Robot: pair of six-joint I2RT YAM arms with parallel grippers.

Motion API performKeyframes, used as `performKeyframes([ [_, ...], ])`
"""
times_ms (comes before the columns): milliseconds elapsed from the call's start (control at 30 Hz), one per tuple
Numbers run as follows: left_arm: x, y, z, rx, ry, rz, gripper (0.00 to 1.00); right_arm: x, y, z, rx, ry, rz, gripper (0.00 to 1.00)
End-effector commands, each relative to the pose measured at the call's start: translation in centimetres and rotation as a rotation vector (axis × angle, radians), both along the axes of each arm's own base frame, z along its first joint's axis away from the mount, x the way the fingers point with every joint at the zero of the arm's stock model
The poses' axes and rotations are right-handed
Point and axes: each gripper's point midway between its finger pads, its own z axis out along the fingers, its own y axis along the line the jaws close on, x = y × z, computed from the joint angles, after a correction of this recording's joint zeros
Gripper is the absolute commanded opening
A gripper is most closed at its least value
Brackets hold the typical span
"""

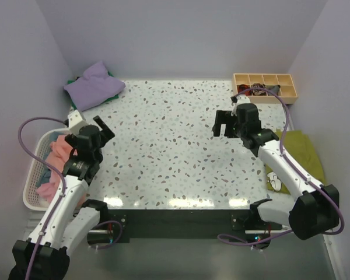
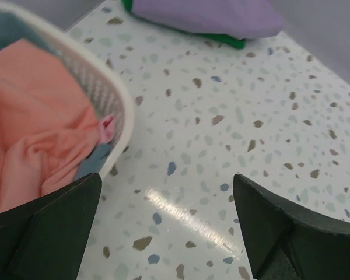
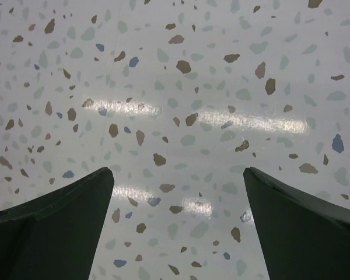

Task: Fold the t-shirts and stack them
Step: Grab crumpled tshirt from bin with the left arm

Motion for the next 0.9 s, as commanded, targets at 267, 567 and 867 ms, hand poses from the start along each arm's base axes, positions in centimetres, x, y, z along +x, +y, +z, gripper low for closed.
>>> performKeyframes([
  [267, -5.0, 3.8, -3.6, -0.033, 0.229, 0.336, 1.0, -2.8, 1.3, -4.1, -0.045, 0.093, 0.089, 0.99],
  [567, -9.9, 6.2, -1.9, -0.138, 0.13, 0.57, 1.0, -2.9, 1.4, -3.6, -0.029, 0.077, 0.09, 0.99],
  [867, -13.8, 6.9, -4.5, -0.213, 0.178, 0.739, 0.87, -2.7, 1.8, -4.3, -0.028, 0.116, 0.097, 0.99],
])
